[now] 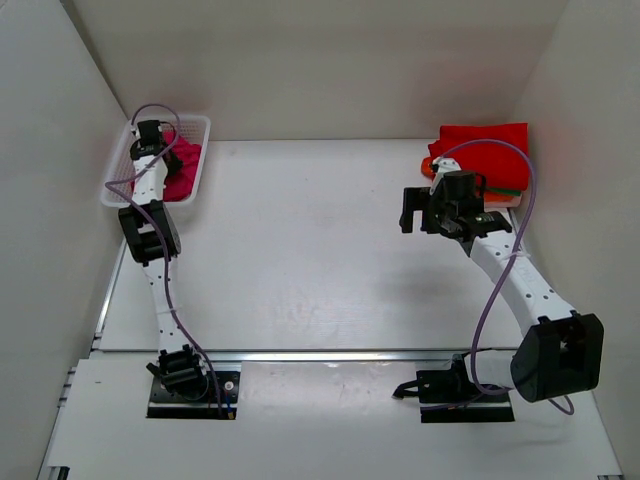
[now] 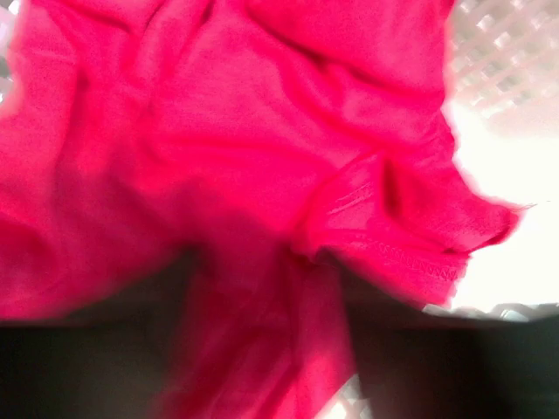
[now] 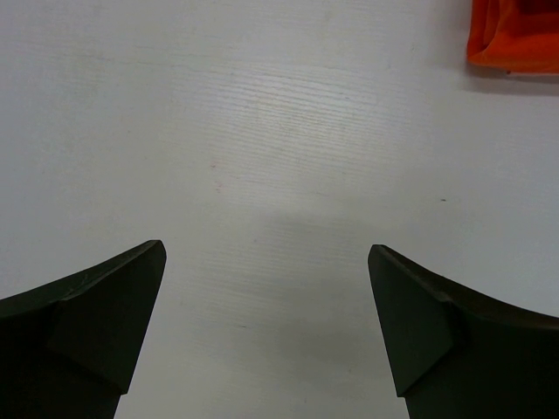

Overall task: Fold and stack the t-shirts
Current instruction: Grab crumpled tshirt from bin with the left arm

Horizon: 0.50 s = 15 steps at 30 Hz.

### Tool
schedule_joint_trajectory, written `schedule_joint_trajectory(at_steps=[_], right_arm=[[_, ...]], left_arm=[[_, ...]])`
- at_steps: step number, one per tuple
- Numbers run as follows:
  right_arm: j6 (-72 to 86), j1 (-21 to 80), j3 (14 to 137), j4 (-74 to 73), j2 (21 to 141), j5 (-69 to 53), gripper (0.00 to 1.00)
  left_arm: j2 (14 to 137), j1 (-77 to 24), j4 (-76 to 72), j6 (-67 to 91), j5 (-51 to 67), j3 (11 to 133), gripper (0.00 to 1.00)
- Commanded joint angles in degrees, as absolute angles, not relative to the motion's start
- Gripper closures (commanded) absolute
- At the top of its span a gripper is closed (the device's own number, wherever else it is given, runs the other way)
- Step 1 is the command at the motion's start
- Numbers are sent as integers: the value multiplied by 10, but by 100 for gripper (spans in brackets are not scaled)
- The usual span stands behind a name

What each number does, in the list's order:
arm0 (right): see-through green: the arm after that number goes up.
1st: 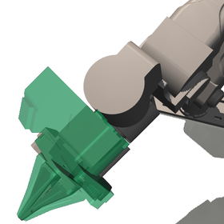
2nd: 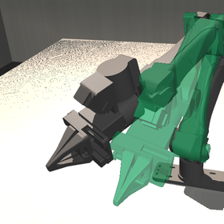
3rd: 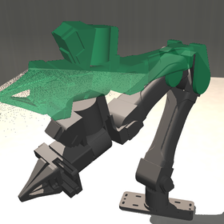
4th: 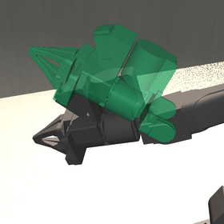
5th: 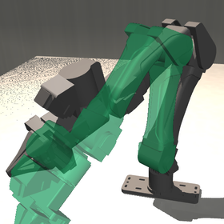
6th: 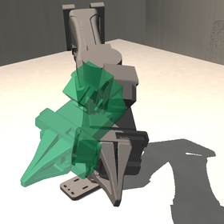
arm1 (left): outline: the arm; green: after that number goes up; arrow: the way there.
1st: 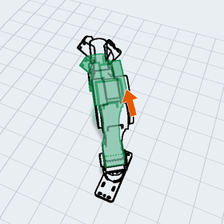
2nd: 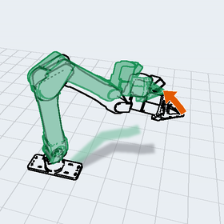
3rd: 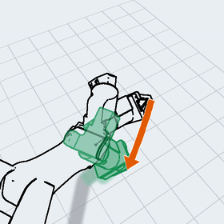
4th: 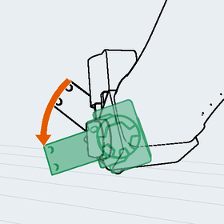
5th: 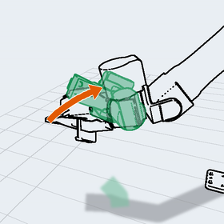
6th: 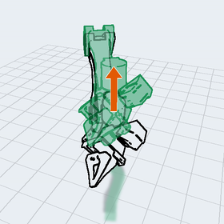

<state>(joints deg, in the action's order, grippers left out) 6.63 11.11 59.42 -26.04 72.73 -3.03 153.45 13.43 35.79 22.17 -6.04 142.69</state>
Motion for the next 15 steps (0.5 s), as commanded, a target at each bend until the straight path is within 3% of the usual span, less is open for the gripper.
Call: schedule_joint_trajectory(at_steps=[1, 2, 9, 11, 15], right_arm=[[71, 108, 617, -233, 730, -40, 1], [70, 109, 612, -237, 730, -40, 1], [79, 129, 601, -234, 730, -28, 1], [92, 137, 582, -220, 716, -34, 0], [118, 138, 544, -190, 672, -56, 1]], left_arm=[[1545, 132, 388, 221, -17, 1435, 93], [1545, 133, 391, 227, -24, 1445, 100], [1448, 130, 362, 235, -23, 1521, 100], [1343, 124, 318, 239, -9, 1481, 100], [1112, 94, 216, 292, 83, 1275, 100]])
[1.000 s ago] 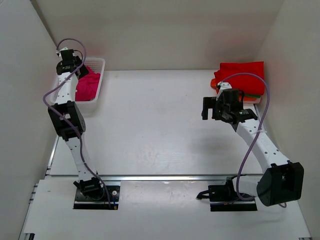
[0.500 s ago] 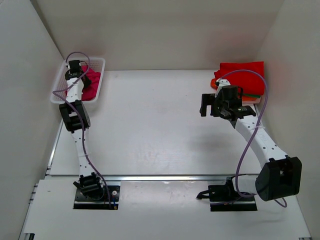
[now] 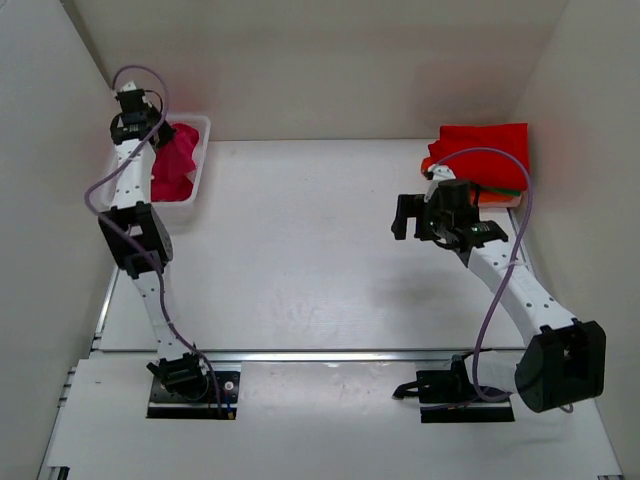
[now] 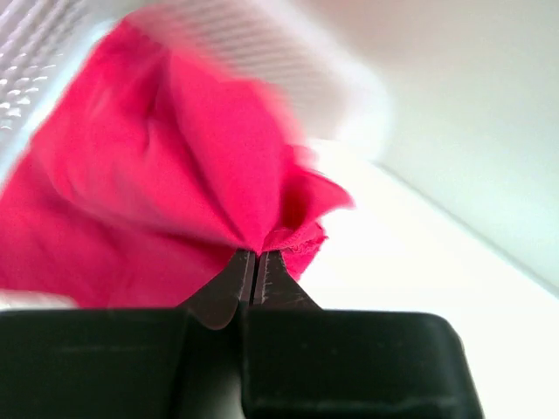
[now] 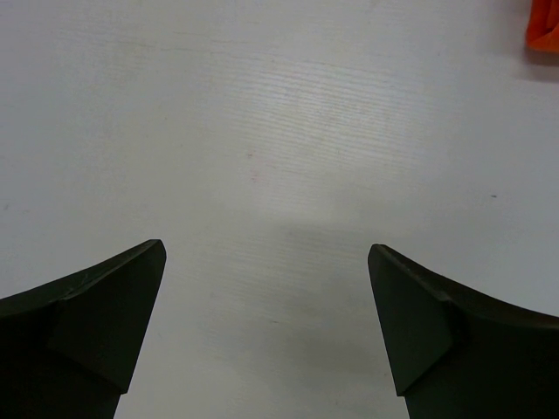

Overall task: Fold and stack the t-shirts
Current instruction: Grab crumpled tshirt from bin with the left arm, then move the tshirt to the center of the board

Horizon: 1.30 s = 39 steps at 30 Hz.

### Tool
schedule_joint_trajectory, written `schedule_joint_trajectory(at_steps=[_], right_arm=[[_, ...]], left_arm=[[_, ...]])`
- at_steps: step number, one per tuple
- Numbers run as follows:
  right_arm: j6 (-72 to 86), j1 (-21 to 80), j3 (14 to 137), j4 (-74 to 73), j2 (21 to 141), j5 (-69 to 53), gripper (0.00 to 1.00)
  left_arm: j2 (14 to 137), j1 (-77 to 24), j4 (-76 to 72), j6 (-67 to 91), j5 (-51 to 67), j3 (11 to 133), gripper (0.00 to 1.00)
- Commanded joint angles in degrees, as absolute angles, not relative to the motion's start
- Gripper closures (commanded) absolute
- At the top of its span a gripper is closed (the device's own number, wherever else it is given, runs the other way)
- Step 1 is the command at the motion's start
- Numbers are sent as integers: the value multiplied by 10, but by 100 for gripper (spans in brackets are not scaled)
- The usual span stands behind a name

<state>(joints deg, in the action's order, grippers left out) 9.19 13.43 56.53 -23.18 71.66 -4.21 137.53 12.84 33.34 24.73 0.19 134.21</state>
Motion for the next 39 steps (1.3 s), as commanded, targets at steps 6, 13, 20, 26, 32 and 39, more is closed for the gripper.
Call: schedule_joint_trajectory(at_steps=[6, 13, 20, 26, 32, 39], right_arm=[[143, 134, 463, -186, 582, -78, 1], [160, 100, 387, -193, 472, -112, 1], [150, 77, 375, -207, 439, -138, 1], [172, 134, 355, -199, 460, -121, 1], [171, 167, 338, -212, 529, -74, 1], [173, 173, 338, -202, 570, -60, 1]], left_arm=[[943, -45, 292, 343, 227, 1159, 100], [732, -94, 176, 481, 350, 901, 100], [597, -40, 177, 423, 293, 536, 44], [583, -34, 194, 355, 253, 402, 22], [510, -115, 215, 329, 121, 382, 18], [613, -204, 199, 380, 77, 417, 23]])
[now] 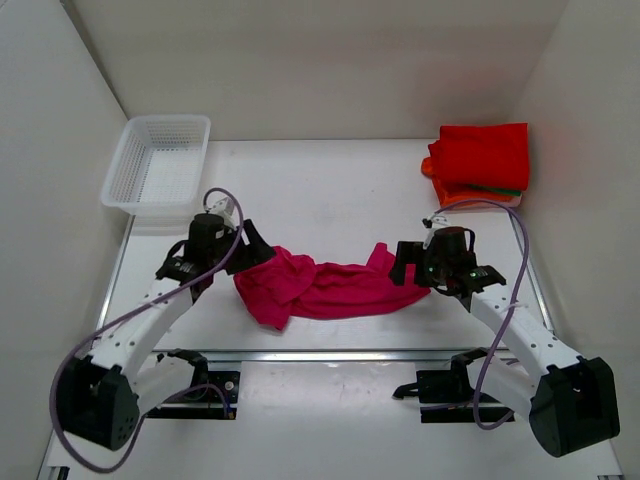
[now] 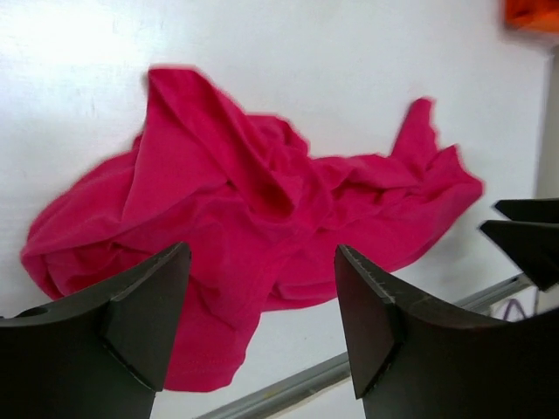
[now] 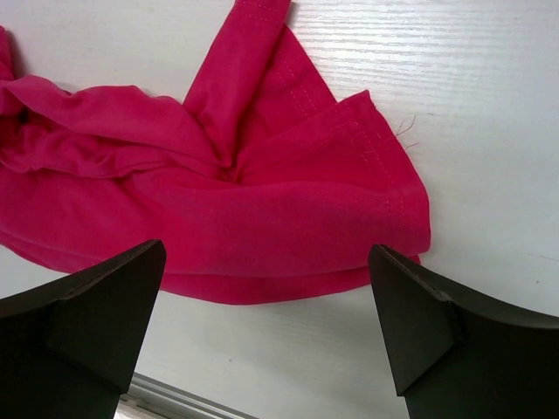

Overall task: Fold and stack the t-shirts
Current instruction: Move the tshirt to the center of the board, then flatten out the tshirt

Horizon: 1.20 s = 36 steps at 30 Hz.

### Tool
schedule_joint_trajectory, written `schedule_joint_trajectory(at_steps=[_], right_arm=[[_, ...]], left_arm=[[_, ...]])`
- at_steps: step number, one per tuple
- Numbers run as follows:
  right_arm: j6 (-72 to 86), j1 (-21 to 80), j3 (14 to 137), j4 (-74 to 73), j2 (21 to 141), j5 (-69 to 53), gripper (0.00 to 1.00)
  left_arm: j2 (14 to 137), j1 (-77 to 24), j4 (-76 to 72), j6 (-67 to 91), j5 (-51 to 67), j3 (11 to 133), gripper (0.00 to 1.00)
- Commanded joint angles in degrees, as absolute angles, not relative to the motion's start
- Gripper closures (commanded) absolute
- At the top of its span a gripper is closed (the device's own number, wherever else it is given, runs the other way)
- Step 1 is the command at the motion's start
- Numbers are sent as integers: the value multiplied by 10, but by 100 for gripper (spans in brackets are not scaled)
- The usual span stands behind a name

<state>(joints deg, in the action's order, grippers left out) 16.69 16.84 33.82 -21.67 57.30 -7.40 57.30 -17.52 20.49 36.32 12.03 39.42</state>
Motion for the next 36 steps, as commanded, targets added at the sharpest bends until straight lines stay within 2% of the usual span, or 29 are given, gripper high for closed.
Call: schedule_joint_trajectory(at_steps=[1, 5, 9, 12, 18, 25, 27, 30, 31, 33, 34, 36], right_arm=[[177, 174, 338, -196, 563, -55, 1], [178, 164, 330, -197, 554, -64, 1], [170, 133, 321, -197, 539, -83, 1], [169, 118, 317, -195, 535, -86, 1], [162, 105, 310, -182, 541, -103, 1], [163, 107, 306, -160, 560, -105, 1], [160, 105, 304, -155, 568, -114, 2], [151, 92, 313, -140, 587, -117, 3], [147, 91, 318, -136, 597, -114, 2], [133, 90, 340, -131, 620, -109, 5], [128, 89, 348, -128, 639, -104, 9], [117, 80, 387, -125, 675, -101, 33]], left_arm=[[645, -220, 209, 387, 70, 435, 23], [749, -260, 218, 410, 82, 484, 23], [790, -307, 173, 440, 70, 485, 24], [825, -319, 169, 443, 60, 498, 30], [852, -320, 138, 460, 48, 493, 31], [867, -311, 127, 462, 46, 506, 41], [871, -312, 119, 469, 43, 511, 47], [888, -310, 118, 468, 47, 525, 47], [896, -312, 121, 466, 54, 530, 50], [905, -313, 117, 460, 59, 533, 100], [906, -313, 126, 459, 73, 541, 100], [884, -309, 165, 451, 91, 561, 100]])
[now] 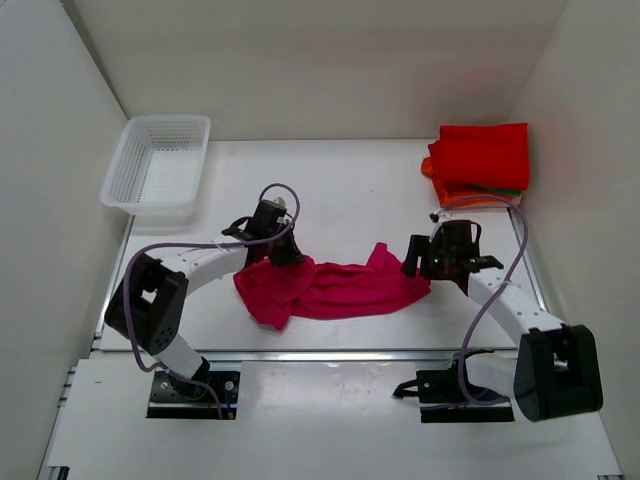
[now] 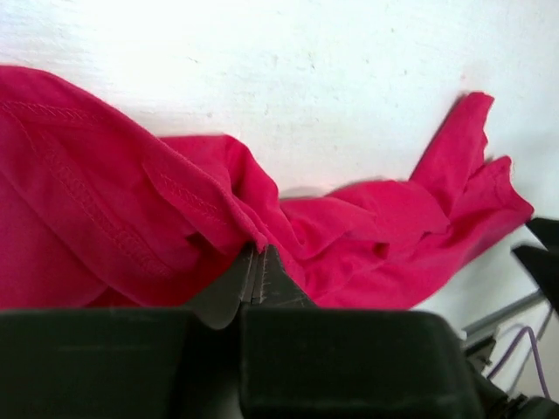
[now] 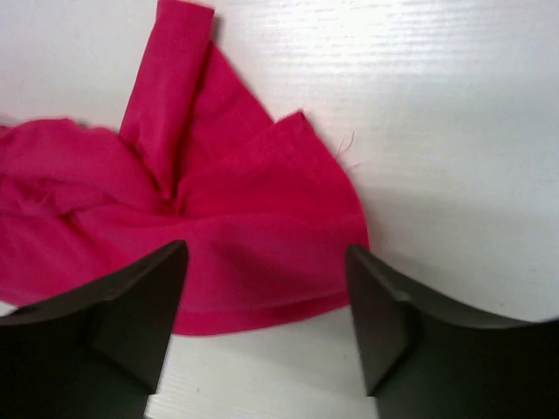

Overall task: Fold and stack the t-shirts
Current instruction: Flatten out the tshirt

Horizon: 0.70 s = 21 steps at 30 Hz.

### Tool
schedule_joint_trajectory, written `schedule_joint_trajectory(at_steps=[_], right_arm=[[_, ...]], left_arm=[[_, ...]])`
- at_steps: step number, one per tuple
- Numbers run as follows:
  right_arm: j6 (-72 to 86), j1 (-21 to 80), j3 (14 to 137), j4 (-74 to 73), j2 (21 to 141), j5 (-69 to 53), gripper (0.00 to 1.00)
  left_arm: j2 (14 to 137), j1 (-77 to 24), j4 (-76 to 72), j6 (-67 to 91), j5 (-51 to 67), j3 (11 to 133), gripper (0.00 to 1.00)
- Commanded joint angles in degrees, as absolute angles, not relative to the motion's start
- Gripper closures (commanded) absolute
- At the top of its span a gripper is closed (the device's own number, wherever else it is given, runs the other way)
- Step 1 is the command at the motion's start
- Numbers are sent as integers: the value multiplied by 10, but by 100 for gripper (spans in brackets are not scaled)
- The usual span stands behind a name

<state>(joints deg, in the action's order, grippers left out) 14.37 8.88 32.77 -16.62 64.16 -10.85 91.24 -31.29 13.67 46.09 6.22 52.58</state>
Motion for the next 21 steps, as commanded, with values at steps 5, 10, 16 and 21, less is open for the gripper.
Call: schedule_joint_trajectory(at_steps=[5, 10, 16, 21], right_arm=[[105, 87, 471, -120, 779, -123, 82], [116, 108, 544, -122, 874, -122, 76], [145, 140, 557, -93, 925, -149, 58], [162, 145, 584, -94, 983, -154, 50]], left_arm=[[695, -247, 226, 432, 70, 544, 100], [603, -171, 259, 418, 113, 518, 100], [558, -147, 273, 409, 133, 502, 100], [543, -141, 280, 408, 141, 499, 100]])
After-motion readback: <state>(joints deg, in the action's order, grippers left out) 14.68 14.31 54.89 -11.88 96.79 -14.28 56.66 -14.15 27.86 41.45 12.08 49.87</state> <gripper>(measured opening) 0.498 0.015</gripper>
